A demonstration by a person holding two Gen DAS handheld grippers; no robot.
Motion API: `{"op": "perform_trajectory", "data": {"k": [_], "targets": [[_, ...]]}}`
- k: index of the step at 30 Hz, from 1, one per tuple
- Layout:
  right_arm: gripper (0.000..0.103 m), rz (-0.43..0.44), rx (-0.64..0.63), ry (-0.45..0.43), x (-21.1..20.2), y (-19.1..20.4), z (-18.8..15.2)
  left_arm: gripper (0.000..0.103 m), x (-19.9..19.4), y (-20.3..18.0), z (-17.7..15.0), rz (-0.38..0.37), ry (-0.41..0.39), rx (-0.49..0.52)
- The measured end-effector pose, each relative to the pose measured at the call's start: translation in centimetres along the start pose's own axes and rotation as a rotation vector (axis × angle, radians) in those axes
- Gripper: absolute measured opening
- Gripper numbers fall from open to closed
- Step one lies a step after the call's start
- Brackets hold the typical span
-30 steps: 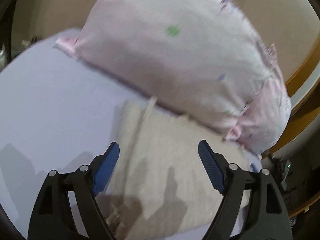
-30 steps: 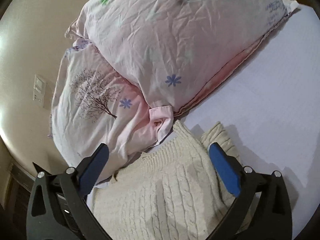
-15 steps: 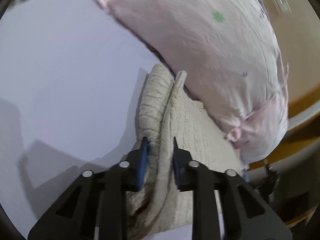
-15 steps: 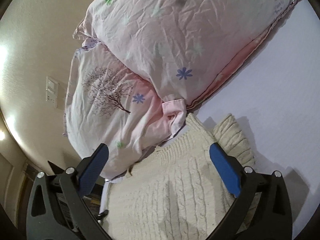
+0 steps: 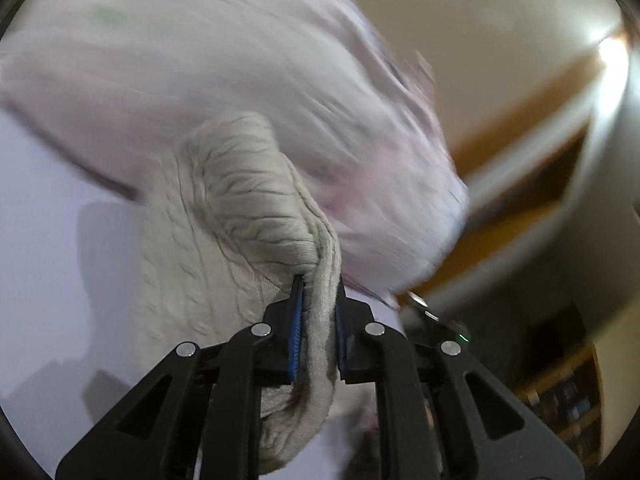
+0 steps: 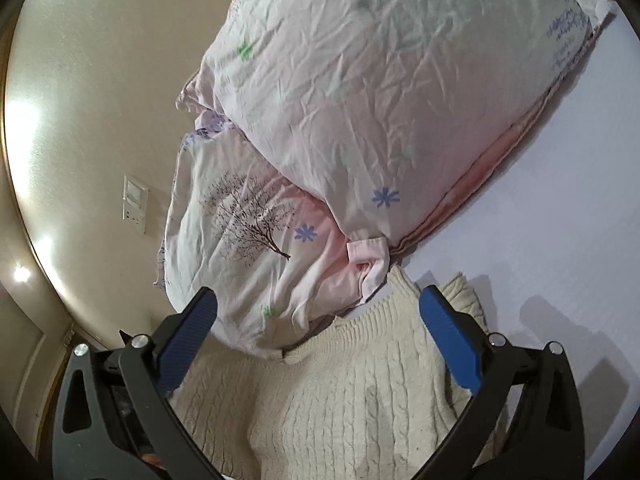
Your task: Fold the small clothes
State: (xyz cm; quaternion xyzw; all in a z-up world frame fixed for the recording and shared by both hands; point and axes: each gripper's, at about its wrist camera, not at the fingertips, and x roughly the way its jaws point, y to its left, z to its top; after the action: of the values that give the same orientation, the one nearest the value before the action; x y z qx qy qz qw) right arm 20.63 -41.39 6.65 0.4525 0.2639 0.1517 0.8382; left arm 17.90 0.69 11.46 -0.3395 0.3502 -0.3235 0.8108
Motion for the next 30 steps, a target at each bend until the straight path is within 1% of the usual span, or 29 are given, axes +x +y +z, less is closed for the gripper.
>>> {"op": "perform_trajectory", "data": {"k": [1,2,3,4,5,6,7,8,9,11,12,13,14,15,16,17,18,20,21,23,24,25,26,27,28,29,30], "targets": [[0.101,-0.009,-0.008,-0.004,-0.1,0.0,0.1,0.013,2.4,-1.4,-0.5,-0.041,0.041,0.011],[0.101,-0.024,-0.02,-0.01,-0.4,0.1,0.3,0.013,5.8,-2.8,-1.4,-0.087,0.095,0.014],[0.101,-0.037,-0.028,-0.015,-0.6,0.0,0.4,0.013,9.2,-3.5,-2.2,-0.118,0.147,-0.006],[0.101,-0.05,-0.034,-0.019,-0.8,-0.2,0.8,0.013,11.3,-3.7,-2.7,-0.141,0.185,-0.029],[0.101,-0.056,-0.032,-0.021,-1.0,-0.4,1.0,0.013,14.4,-3.6,-3.5,-0.178,0.256,-0.084],[0.101,-0.062,-0.016,-0.017,-1.2,-1.0,1.4,0.013,16.5,-3.2,-4.0,-0.214,0.313,-0.145],[0.101,-0.063,-0.003,-0.01,-1.3,-1.4,1.5,0.013,18.1,-2.6,-4.7,-0.271,0.365,-0.221],[0.101,-0.058,0.026,0.011,-1.4,-2.2,1.9,0.013,18.3,-2.5,-4.9,-0.339,0.37,-0.241],[0.101,-0.054,0.046,0.032,-1.4,-2.7,2.1,0.013,17.6,-2.7,-4.9,-0.375,0.357,-0.223],[0.101,-0.053,0.078,0.096,-0.9,-3.5,2.3,0.014,14.2,-3.2,-3.9,-0.335,0.256,-0.114],[0.101,-0.074,0.084,0.138,-0.4,-3.6,2.2,0.022,12.2,-3.3,-3.3,-0.275,0.197,-0.056],[0.101,-0.111,0.082,0.18,0.2,-3.7,2.0,0.037,10.5,-3.2,-2.8,-0.184,0.147,-0.003],[0.101,-0.193,0.066,0.248,1.1,-3.7,1.6,0.046,8.5,-2.9,-2.4,-0.044,0.084,0.058],[0.101,-0.23,0.057,0.287,1.8,-3.8,1.3,0.054,7.3,-2.5,-2.2,0.069,0.054,0.103],[0.101,-0.258,0.051,0.329,2.4,-3.9,0.9,0.056,6.8,-2.2,-2.3,0.117,0.049,0.121],[0.101,-0.269,0.048,0.352,2.8,-3.9,0.7,0.058,6.5,-1.4,-2.4,0.175,0.056,0.133],[0.101,-0.288,0.035,0.381,3.3,-3.9,0.3,0.061,6.5,-0.4,-2.6,0.216,0.077,0.125],[0.101,-0.307,-0.003,0.389,3.5,-3.5,-0.1,0.063,7.1,1.1,-2.9,0.256,0.139,0.091],[0.101,-0.314,-0.022,0.391,3.6,-3.4,-0.3,0.064,7.4,1.7,-3.3,0.264,0.164,0.084],[0.1,-0.318,-0.054,0.389,3.6,-3.0,-0.7,0.07,9.2,2.3,-4.4,0.301,0.211,0.086],[0.095,-0.313,-0.066,0.391,3.7,-2.9,-0.9,0.075,9.5,2.6,-5.1,0.317,0.224,0.091],[0.091,-0.304,-0.075,0.4,3.8,-2.8,-1.2,0.076,9.9,2.6,-5.5,0.325,0.233,0.093],[0.085,-0.312,-0.09,0.397,3.9,-2.6,-1.3,0.076,10.3,2.7,-5.8,0.321,0.241,0.09],[0.065,-0.317,-0.102,0.404,4.0,-2.6,-1.5,0.076,10.4,3.0,-6.0,0.321,0.244,0.081],[0.05,-0.315,-0.102,0.408,4.1,-2.7,-1.7,0.075,10.6,3.3,-6.1,0.312,0.246,0.065],[0.043,-0.278,-0.082,0.413,4.1,-2.9,-1.9,0.071,10.9,3.7,-6.2,0.291,0.248,0.043],[0.04,-0.25,-0.067,0.417,4.2,-2.9,-1.9,0.061,10.9,4.0,-6.0,0.276,0.246,0.029]]}}
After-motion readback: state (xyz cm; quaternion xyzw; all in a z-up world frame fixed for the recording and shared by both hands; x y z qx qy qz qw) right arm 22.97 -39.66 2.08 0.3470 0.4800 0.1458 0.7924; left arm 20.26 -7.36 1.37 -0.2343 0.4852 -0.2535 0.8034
